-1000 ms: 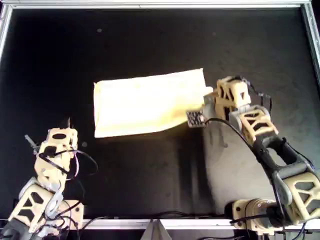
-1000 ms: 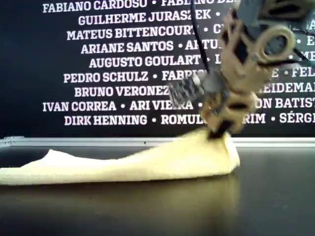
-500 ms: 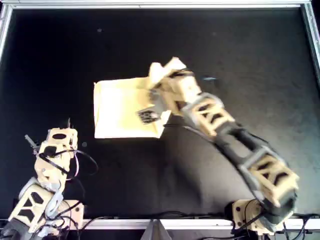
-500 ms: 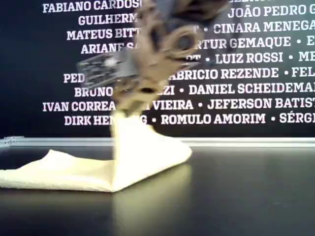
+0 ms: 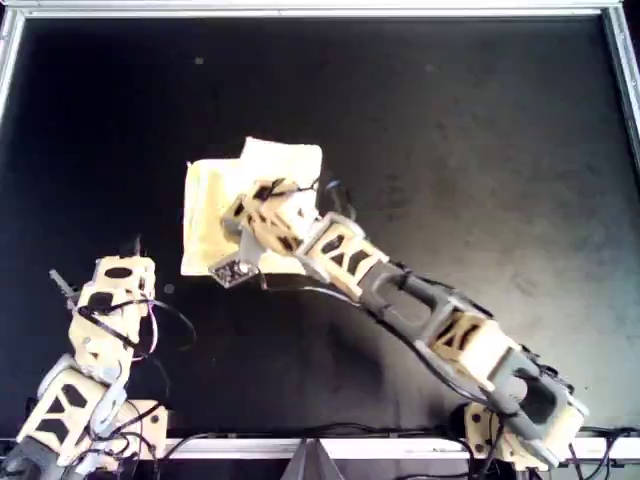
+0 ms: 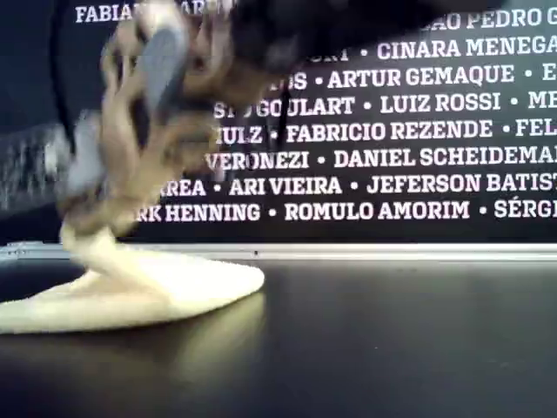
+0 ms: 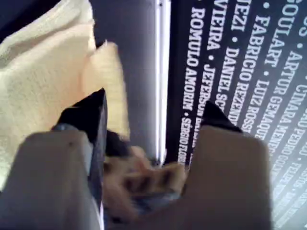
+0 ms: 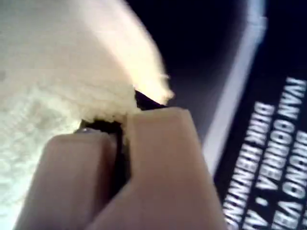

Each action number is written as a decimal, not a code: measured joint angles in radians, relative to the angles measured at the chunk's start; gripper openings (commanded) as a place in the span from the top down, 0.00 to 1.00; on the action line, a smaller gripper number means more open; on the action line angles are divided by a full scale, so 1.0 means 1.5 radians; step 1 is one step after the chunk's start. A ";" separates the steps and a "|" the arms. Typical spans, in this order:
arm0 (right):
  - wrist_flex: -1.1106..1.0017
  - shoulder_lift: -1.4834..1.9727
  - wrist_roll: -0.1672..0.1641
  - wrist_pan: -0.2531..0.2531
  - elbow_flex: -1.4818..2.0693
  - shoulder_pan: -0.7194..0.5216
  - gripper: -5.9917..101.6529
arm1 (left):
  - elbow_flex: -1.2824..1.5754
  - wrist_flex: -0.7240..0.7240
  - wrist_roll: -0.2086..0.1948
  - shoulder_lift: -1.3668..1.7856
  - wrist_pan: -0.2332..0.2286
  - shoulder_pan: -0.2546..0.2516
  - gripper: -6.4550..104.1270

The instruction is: Fold a cloth

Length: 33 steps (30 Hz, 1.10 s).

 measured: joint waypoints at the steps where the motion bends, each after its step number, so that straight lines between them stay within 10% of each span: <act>1: 0.000 -0.013 0.000 0.001 -0.007 0.001 0.93 | 0.000 0.000 0.000 0.000 0.000 0.000 0.32; 12: 0.000 -0.076 -0.003 0.002 -0.042 0.040 0.48 | 0.000 0.000 0.000 0.000 0.000 0.000 0.32; 26: 0.044 -0.051 -0.015 -0.001 -0.042 0.040 0.47 | 0.000 0.000 0.000 0.000 0.000 0.000 0.32; 29: 0.107 -0.016 -0.057 0.002 -0.042 0.050 0.47 | 0.000 0.000 0.000 0.000 0.000 0.000 0.32; 33: 0.188 0.004 -0.175 0.002 -0.042 0.075 0.46 | 0.000 0.000 0.000 0.000 0.000 0.000 0.32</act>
